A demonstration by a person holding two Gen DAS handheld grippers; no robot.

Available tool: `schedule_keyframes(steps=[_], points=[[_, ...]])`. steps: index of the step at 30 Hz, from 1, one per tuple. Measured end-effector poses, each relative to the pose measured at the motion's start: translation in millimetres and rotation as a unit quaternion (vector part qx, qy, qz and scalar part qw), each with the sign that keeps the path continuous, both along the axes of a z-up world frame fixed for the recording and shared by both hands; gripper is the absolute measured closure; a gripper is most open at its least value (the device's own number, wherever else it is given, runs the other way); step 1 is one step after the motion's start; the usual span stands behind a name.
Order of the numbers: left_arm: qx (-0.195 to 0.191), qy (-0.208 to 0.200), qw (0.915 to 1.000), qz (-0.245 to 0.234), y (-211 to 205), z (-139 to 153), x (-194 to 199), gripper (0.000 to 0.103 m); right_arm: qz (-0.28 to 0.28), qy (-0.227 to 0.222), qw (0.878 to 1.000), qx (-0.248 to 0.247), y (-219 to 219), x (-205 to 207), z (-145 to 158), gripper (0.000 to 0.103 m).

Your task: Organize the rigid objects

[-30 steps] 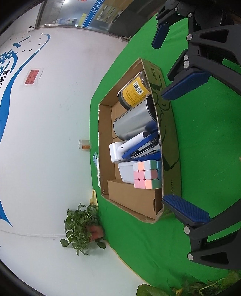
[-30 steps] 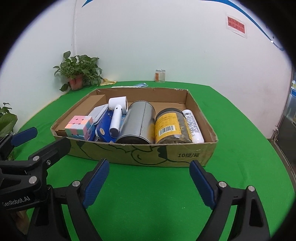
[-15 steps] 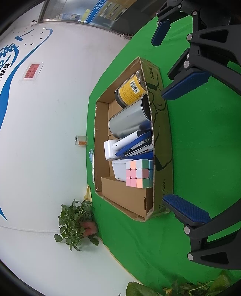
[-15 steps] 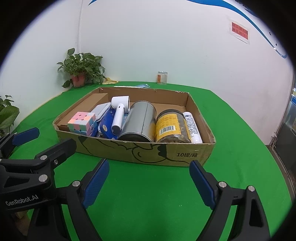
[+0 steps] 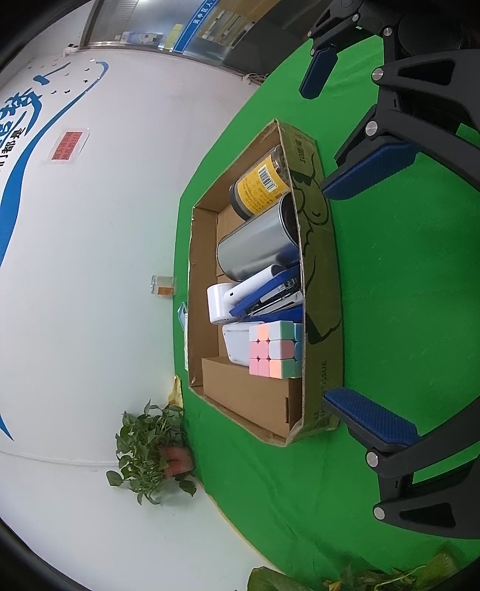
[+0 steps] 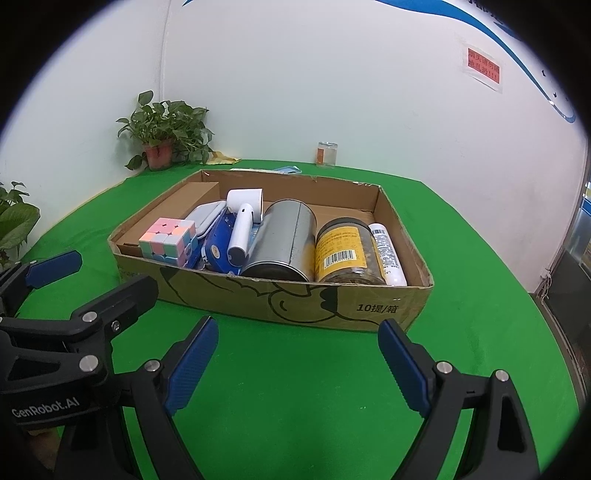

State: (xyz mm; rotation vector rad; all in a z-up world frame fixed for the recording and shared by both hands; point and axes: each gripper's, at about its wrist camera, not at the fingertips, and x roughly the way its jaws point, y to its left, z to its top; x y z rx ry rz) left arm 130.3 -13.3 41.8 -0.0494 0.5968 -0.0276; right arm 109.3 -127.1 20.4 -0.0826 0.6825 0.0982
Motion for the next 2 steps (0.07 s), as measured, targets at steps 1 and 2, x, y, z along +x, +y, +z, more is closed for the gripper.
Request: schedule_keyframes(steps=[1,2], points=[[0.001,0.000,1.0000,0.002,0.1,-0.1,-0.4,0.000,0.000,0.000,1.000,-0.001,0.6,0.0,0.0,0.015],[0.004,0.001,1.0000,0.006,0.4,0.2,0.1,0.000,0.000,0.000,1.000,-0.002,0.5,0.4,-0.3,0.015]])
